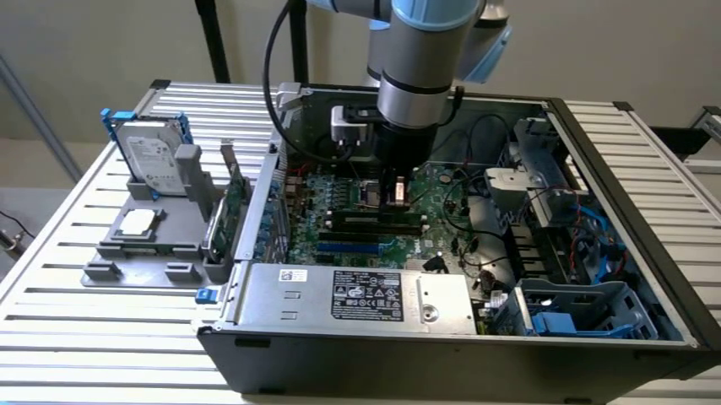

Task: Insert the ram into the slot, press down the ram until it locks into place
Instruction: 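Insert the ram into the slot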

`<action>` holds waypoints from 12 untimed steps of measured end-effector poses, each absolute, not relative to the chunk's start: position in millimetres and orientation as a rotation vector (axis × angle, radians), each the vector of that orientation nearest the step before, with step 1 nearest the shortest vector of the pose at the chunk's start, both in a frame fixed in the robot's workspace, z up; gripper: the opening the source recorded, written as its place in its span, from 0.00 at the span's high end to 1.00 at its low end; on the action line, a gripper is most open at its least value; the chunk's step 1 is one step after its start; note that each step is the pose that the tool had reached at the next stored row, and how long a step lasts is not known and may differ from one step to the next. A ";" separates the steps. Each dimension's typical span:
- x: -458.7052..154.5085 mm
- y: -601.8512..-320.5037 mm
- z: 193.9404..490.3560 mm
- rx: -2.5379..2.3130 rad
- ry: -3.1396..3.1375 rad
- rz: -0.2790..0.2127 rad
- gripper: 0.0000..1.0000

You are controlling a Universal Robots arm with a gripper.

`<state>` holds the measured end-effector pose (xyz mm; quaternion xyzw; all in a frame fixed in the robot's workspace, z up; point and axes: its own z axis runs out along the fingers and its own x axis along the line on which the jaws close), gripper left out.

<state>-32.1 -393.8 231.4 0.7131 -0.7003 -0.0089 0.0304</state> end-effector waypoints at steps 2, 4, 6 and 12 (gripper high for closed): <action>-30.4 -393.2 231.3 2.197 -2.157 -0.030 0.87; -27.9 -392.7 231.3 2.196 -2.156 -0.033 0.87; -26.1 -392.7 230.8 2.193 -2.153 -0.040 0.87; -22.3 -392.6 230.4 2.171 -2.130 -0.085 0.87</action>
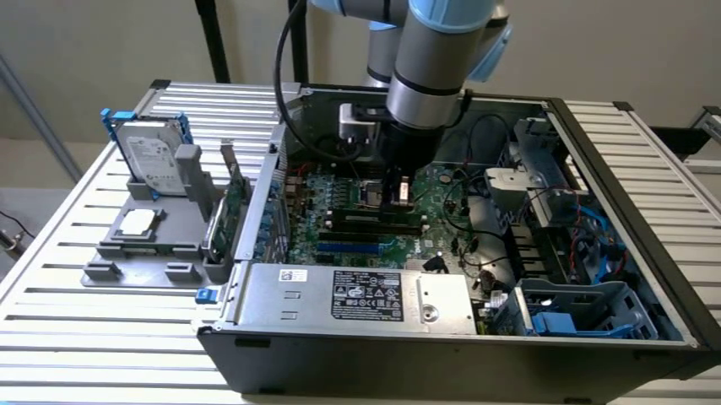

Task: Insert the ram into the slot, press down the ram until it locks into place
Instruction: 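Insert the ram into the slot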

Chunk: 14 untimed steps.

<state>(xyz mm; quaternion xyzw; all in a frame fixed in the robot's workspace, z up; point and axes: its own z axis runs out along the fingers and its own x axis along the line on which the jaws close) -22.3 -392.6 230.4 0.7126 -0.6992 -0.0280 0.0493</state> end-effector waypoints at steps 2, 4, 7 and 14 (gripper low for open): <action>-21.3 -392.5 230.3 2.170 -2.129 -0.089 0.87; -20.5 -392.3 230.1 2.171 -2.128 -0.089 0.87; -19.5 -392.3 230.1 2.174 -2.124 -0.089 0.87; -18.5 -392.2 229.5 2.182 -2.115 -0.088 0.87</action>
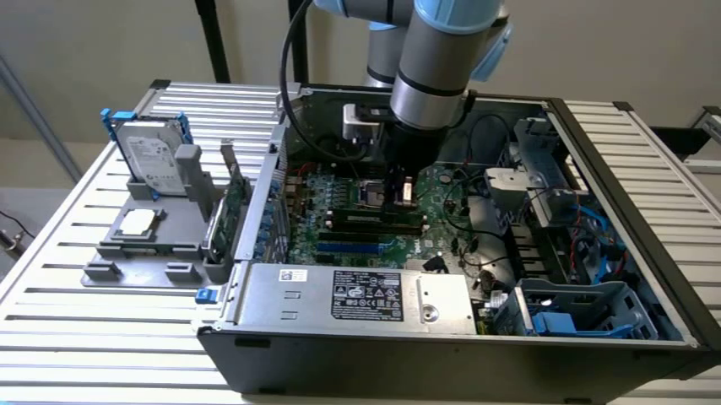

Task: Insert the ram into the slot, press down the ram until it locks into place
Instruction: 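Insert the ram into the slot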

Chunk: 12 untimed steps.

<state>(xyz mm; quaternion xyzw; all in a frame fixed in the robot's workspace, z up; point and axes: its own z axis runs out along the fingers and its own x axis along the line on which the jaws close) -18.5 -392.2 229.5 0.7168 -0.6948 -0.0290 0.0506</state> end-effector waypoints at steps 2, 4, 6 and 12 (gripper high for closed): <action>-18.4 -392.3 229.1 2.183 -2.114 -0.088 0.87; -18.4 -392.3 228.7 2.183 -2.113 -0.088 0.87; -18.4 -392.3 228.6 2.183 -2.113 -0.088 0.87; -17.9 -392.2 228.0 2.182 -2.112 -0.086 0.87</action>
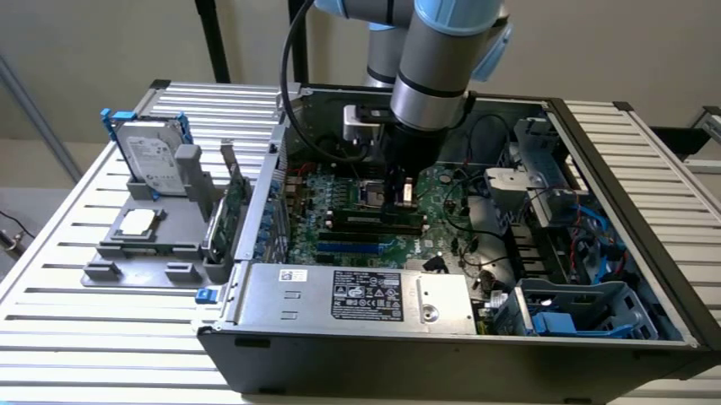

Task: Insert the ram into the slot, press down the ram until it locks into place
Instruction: 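Insert the ram into the slot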

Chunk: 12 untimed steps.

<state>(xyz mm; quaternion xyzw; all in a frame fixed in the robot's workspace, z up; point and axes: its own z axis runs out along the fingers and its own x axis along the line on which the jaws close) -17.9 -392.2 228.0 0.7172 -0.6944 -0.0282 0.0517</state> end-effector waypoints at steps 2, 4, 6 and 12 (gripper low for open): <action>-17.8 -392.3 227.7 2.182 -2.112 -0.085 0.87; -17.8 -392.2 227.2 2.181 -2.112 -0.085 0.87; -17.8 -392.2 226.8 2.181 -2.111 -0.084 0.87; -17.8 -392.3 225.4 2.181 -2.111 -0.083 0.87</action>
